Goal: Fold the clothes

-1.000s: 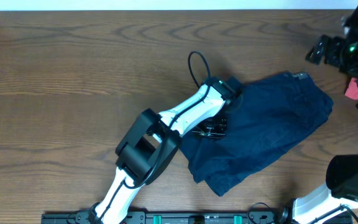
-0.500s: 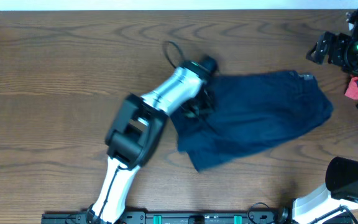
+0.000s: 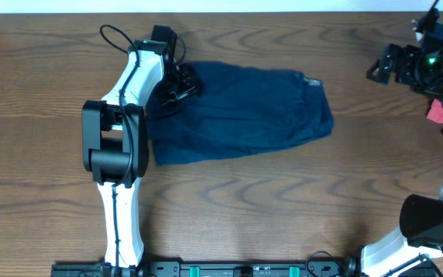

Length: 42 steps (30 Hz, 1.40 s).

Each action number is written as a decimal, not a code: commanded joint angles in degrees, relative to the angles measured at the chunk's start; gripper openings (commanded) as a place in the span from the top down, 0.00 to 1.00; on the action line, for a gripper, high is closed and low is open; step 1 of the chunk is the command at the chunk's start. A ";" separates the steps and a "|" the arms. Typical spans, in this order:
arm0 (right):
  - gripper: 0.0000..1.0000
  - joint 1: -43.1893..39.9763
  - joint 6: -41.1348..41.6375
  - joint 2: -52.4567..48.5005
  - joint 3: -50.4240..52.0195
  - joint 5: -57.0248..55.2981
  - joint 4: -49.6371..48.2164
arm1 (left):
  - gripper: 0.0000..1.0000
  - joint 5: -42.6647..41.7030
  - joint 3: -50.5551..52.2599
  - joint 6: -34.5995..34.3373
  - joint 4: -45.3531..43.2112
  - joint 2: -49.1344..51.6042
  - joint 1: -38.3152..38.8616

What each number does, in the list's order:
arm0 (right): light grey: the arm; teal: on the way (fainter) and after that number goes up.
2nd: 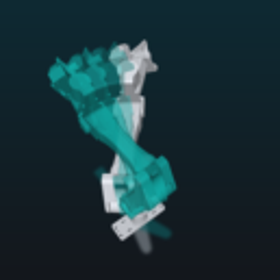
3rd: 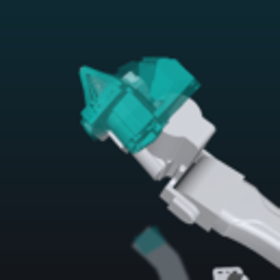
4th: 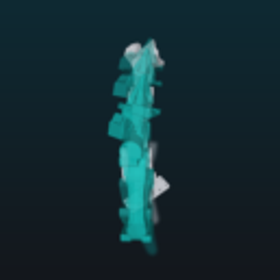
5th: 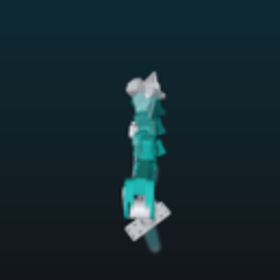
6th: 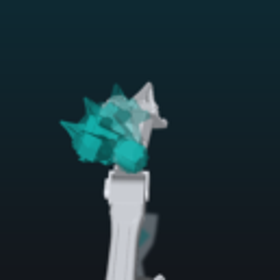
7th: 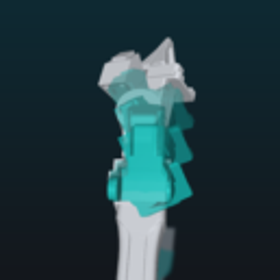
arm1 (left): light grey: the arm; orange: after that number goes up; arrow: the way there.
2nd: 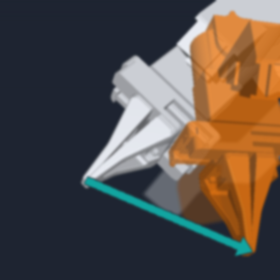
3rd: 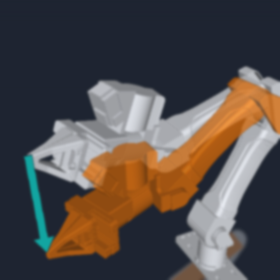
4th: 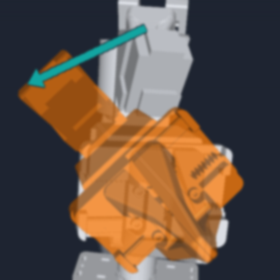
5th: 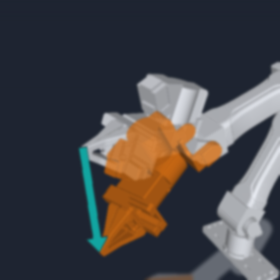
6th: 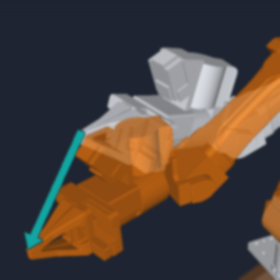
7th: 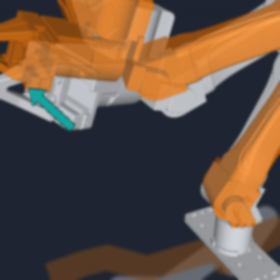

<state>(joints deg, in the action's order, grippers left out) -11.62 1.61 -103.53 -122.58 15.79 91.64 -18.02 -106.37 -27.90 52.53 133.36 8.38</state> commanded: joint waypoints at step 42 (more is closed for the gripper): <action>0.53 16.52 -4.00 -25.14 23.41 5.62 -13.79 | 0.04 14.88 8.09 5.20 20.46 -26.73 -3.67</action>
<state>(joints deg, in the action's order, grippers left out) 5.32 -2.96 -128.09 -100.20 21.04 78.46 -4.03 -98.80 -23.68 73.01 107.11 5.02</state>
